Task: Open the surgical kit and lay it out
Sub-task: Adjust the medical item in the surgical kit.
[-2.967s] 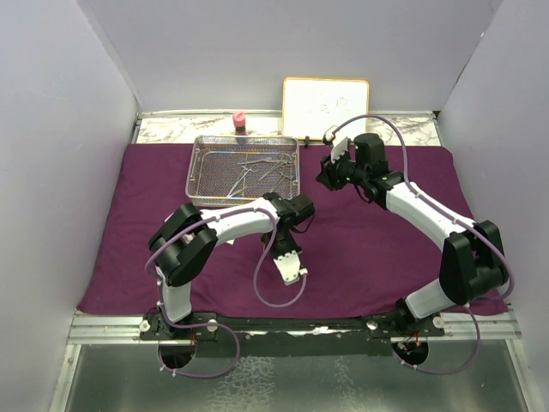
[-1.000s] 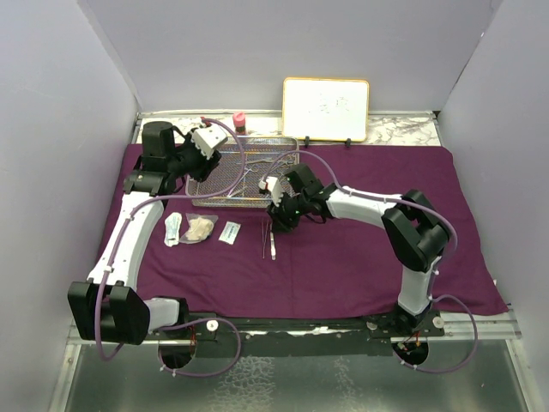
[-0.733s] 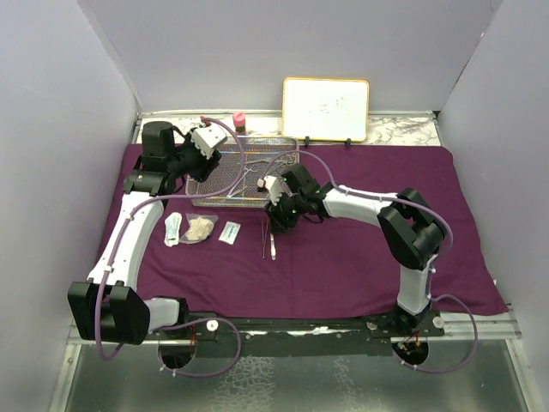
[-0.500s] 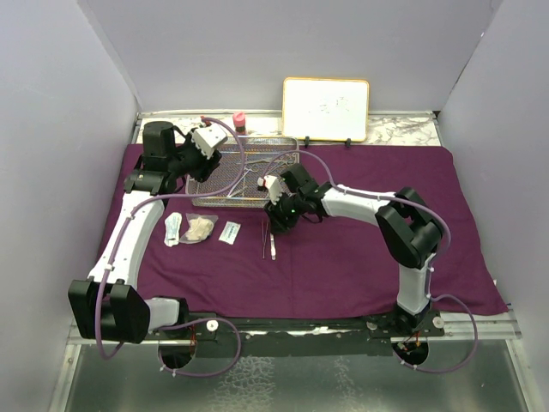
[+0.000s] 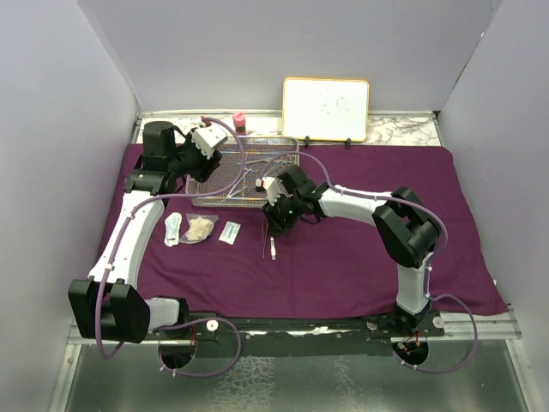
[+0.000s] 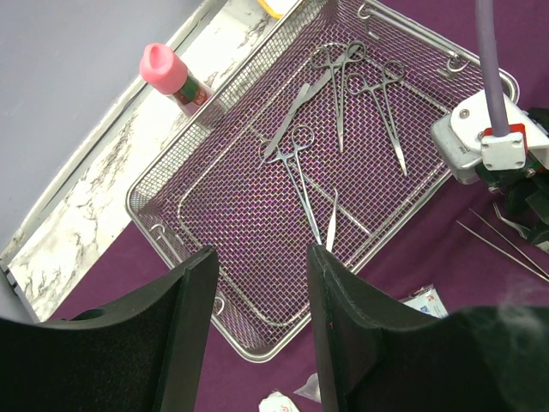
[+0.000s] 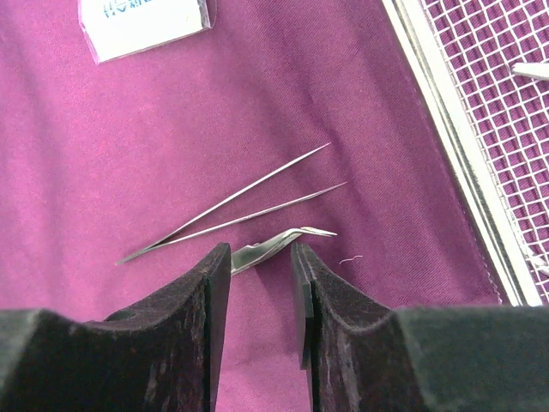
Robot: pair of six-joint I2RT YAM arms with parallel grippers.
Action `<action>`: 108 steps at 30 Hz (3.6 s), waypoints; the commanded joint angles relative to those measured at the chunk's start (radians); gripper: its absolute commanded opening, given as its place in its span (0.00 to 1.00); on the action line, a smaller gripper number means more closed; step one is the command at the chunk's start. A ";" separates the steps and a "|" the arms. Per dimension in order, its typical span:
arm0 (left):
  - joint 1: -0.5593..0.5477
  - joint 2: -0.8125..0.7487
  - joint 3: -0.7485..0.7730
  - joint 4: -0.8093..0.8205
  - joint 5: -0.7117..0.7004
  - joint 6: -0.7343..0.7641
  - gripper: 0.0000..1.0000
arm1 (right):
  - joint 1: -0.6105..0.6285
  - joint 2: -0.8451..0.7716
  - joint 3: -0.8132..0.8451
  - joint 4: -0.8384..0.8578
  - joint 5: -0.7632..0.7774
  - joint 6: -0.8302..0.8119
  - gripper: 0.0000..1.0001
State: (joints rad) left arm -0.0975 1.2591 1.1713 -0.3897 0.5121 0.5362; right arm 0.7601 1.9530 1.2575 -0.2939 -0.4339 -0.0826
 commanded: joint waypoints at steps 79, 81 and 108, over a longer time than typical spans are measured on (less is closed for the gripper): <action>0.006 0.013 -0.003 0.021 0.066 0.015 0.50 | 0.030 0.032 0.073 -0.044 0.112 0.177 0.06; 0.005 0.015 -0.002 0.020 0.066 0.015 0.50 | 0.030 0.020 0.064 -0.040 0.119 0.186 0.04; 0.005 0.046 -0.047 0.087 -0.032 0.025 0.58 | 0.030 -0.225 -0.141 0.075 0.333 0.622 0.01</action>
State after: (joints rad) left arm -0.0975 1.2907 1.1381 -0.3439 0.5297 0.5491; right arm 0.7807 1.7210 1.0935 -0.2062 -0.2302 0.3527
